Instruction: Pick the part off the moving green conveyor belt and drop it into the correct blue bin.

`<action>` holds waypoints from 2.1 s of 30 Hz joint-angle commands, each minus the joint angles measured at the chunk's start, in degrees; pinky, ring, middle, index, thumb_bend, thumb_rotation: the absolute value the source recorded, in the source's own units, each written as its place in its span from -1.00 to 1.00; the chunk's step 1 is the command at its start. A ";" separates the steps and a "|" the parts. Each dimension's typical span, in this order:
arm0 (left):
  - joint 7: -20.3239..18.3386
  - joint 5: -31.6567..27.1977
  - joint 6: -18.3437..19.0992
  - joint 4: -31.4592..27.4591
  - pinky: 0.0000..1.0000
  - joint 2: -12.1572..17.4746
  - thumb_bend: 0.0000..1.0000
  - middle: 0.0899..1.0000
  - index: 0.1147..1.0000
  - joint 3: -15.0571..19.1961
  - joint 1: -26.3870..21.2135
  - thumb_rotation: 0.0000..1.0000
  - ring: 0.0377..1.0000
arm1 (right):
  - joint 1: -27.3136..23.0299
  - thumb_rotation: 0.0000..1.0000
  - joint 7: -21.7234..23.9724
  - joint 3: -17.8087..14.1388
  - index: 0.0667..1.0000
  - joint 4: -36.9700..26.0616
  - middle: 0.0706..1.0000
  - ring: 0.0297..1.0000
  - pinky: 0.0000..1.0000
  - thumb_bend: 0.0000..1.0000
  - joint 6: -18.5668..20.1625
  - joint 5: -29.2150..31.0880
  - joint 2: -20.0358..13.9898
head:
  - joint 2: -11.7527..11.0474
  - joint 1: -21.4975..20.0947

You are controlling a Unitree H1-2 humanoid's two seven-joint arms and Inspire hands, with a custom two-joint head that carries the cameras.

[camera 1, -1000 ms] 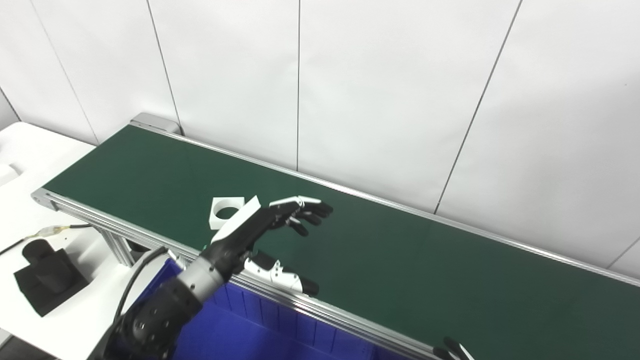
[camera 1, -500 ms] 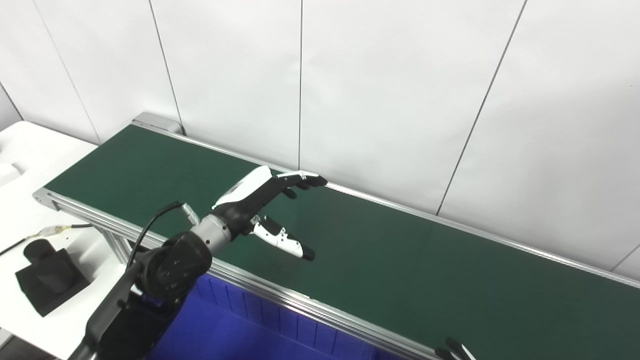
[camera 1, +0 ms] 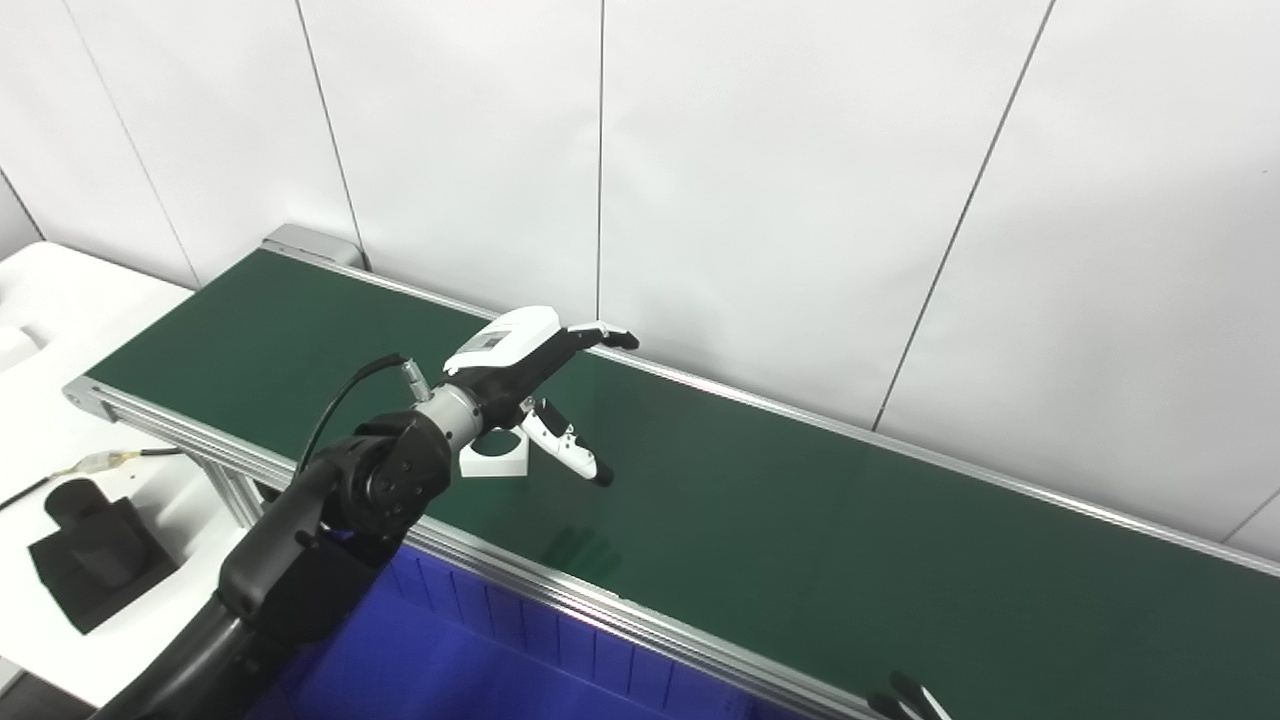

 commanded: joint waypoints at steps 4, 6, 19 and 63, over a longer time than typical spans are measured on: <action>-0.26 2.84 2.54 1.92 0.74 1.67 0.77 0.75 0.67 -0.45 -4.15 -0.71 0.82 | -0.84 0.39 -0.08 0.03 0.76 -0.51 0.62 0.43 0.21 0.06 -4.24 0.48 0.81 | 0.04 -0.30; -0.45 3.46 2.96 3.25 0.75 1.84 0.77 0.75 0.68 -0.92 -4.87 -0.71 0.82 | -0.76 0.39 -0.14 0.05 0.76 -0.62 0.62 0.43 0.21 0.06 -4.18 0.41 0.94 | 0.07 -0.35; 0.37 6.95 3.81 12.26 0.76 1.82 0.83 0.81 0.72 -3.66 -8.20 -0.63 0.82 | -0.72 0.38 -0.44 0.11 0.75 -0.71 0.62 0.42 0.18 0.03 -4.32 -0.32 1.47 | 0.11 -0.83; 6.98 8.05 -1.62 32.71 0.70 -3.22 0.81 0.80 0.73 -12.58 -10.28 -0.71 0.75 | 0.70 0.45 -0.28 0.31 0.76 -2.38 0.62 0.43 0.17 0.15 -4.47 0.16 1.66 | 1.24 -2.60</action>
